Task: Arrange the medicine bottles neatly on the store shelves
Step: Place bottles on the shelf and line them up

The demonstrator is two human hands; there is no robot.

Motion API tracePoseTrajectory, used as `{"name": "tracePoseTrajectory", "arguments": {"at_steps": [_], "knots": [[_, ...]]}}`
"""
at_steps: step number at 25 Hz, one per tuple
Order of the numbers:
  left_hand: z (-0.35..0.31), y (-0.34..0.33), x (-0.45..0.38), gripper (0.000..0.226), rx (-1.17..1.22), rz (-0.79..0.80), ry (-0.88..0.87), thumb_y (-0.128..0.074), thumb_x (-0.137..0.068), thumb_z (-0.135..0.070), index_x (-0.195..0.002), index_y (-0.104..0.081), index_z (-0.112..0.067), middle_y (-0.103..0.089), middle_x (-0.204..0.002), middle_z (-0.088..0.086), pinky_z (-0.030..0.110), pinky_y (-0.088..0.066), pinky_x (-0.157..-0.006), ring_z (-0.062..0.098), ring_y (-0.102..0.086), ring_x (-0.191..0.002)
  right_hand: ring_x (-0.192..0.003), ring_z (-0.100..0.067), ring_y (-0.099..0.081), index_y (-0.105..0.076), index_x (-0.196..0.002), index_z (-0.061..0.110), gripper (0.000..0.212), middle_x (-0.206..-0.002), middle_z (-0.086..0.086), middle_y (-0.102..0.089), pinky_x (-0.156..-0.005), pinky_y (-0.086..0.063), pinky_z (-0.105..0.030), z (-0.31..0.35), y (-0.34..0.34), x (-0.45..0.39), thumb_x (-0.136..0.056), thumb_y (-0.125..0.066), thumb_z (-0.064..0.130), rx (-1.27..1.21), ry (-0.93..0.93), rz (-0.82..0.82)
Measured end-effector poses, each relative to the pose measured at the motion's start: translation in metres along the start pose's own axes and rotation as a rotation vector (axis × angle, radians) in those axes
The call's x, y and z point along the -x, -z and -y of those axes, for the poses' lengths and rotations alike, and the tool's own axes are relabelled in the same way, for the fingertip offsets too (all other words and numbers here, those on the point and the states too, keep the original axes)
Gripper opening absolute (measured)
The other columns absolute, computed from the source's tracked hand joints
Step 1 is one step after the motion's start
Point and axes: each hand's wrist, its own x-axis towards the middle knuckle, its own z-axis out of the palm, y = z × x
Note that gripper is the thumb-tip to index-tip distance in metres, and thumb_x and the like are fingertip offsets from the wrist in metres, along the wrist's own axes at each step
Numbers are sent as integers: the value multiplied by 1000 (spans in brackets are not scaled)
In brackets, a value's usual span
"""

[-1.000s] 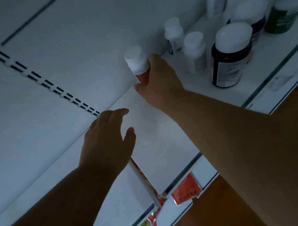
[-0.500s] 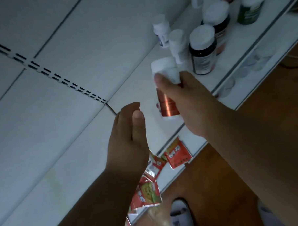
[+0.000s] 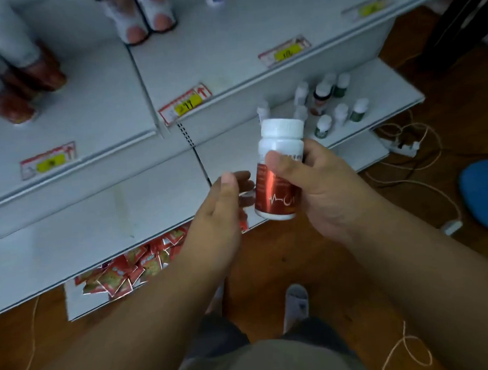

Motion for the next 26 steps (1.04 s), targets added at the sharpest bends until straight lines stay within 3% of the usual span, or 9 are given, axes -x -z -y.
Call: {"name": "tracePoseTrajectory", "arguments": {"at_steps": [4, 6, 9, 11, 15, 17, 20, 23, 26], "knots": [[-35, 52, 26, 66, 88, -45, -69, -17, -84, -65, -130, -54, -35, -62, -121, -16, 22, -48, -91, 1, -59, -109, -86, -10, -72, -59, -112, 24, 64, -89, 8, -72, -74, -56, -28, 59, -53, 21, -56, -85, 44, 219, 68, 77], [-38, 89, 32, 64, 100, -95, -110, -17, -86, -67, -128, -54, -38, -62, -117, -20, 18, -45, -86, -4, -59, -104, -88, -14, -72, -58, -110, 27, 70, -94, 4, -72, -75, -58, -36, 71, -97, 19, -50, -77, 57, 300, 106, 65], [-28, 143, 28, 61, 102, -142, -167, -17, -88, -70, -127, -53, -41, -61, -118, -23, 23, -45, -94, -8, -57, -104, -91, -18, -71, -53, -106, 35, 62, -99, 2, -69, -79, -59, -42, 75, -162, 4, -59, -58, 76, 439, 194, 25], [-16, 191, 19, 57, 85, -175, -162, -18, -89, -68, -128, -52, -43, -60, -120, -23, 27, -44, -99, -8, -55, -108, -90, -13, -68, -51, -100, 39, 46, -98, 6, -66, -78, -57, -36, 71, -208, -14, -69, -50, 73, 487, 196, -7], [9, 273, -13, 63, -17, -176, -199, -19, -87, -72, -132, -48, -39, -56, -128, -18, 30, -41, -103, 2, -52, -118, -92, -9, -68, -54, -102, 39, 19, -100, 9, -67, -78, -54, -32, 60, -282, -62, -89, -58, 52, 489, 225, -3], [15, 294, -28, 65, -107, -176, -218, -20, -87, -68, -135, -47, -33, -56, -131, -12, 28, -41, -100, 6, -51, -119, -93, -4, -67, -54, -110, 37, 29, -104, 10, -67, -79, -54, -29, 58, -301, -87, -86, -67, 48, 540, 271, 15], [13, 317, -51, 62, -313, -221, -263, -24, -90, -63, -137, -47, -29, -54, -133, -9, 26, -40, -95, 6, -50, -117, -101, -6, -64, -54, -106, 43, 44, -109, 12, -67, -91, -54, -40, 60, -315, -126, -69, -73, 58, 644, 307, 0], [10, 331, -81, 46, -474, -353, -337, -40, -97, -49, -133, -52, -24, -57, -129, -6, 25, -39, -93, 10, -52, -115, -103, -7, -61, -55, -111, 39, 43, -111, 13, -65, -92, -53, -41, 63, -319, -168, -75, -79, 43, 768, 342, 24], [17, 339, -109, 42, -688, -556, -479, -46, -94, -41, -126, -57, -16, -59, -127, 3, 38, -44, -101, 23, -52, -118, -100, -10, -61, -58, -112, 27, 48, -109, 10, -65, -88, -54, -41, 63, -326, -202, -73, -85, 30, 885, 392, 107]]}}
